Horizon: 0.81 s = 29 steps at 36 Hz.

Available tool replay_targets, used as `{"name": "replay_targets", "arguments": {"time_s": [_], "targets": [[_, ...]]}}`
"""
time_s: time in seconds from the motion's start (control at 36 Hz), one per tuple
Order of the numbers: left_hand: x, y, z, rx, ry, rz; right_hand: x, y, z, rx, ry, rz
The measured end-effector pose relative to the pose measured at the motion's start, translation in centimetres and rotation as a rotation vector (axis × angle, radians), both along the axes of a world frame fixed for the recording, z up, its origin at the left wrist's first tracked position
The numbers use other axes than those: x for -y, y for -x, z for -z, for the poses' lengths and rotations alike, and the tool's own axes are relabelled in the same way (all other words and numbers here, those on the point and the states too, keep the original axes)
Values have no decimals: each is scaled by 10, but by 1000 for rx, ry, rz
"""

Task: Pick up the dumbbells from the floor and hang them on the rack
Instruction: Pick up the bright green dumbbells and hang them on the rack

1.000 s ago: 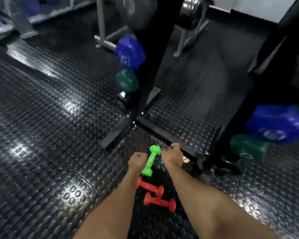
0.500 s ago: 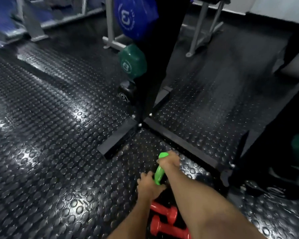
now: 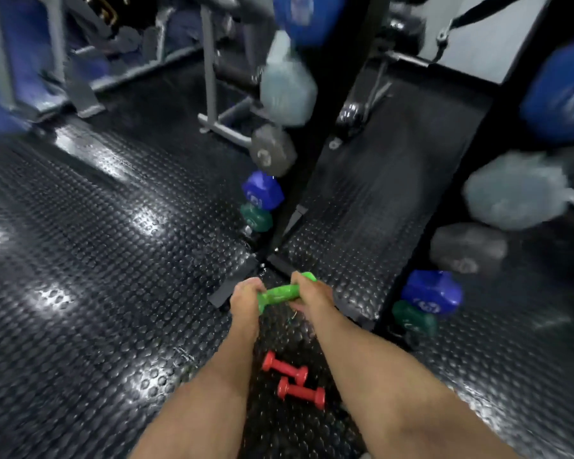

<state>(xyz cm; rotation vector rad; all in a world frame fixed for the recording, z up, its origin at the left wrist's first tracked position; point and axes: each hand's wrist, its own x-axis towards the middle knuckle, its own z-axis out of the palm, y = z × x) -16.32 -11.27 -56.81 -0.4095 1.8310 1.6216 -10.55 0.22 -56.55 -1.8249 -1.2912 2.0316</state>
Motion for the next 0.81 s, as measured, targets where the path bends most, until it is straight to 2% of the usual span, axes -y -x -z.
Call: {"name": "replay_targets", "arguments": {"time_s": [0.06,0.14,0.22,0.36,0.56,0.69,0.81], "targets": [[10,3,-53,40,36,-33,12,1,-51,-28,4,18],[25,8,-129,5,81,-87,28,1,-132,-50,-5,7],[35,18,-213,52,88,-156,41,0,-209,-26,-11,-100],[56,32,-348,-38,81,-112,56,10,-333,42,-91,-241],[62,65,-471,-118,101,-11,66,39,-455,104,-348,-276],[57,99,-534,-216,80,105,66,51,-519,81,-442,-180],[36,124,-576,-253,-35,225,66,49,-554,53,-754,-33]]}}
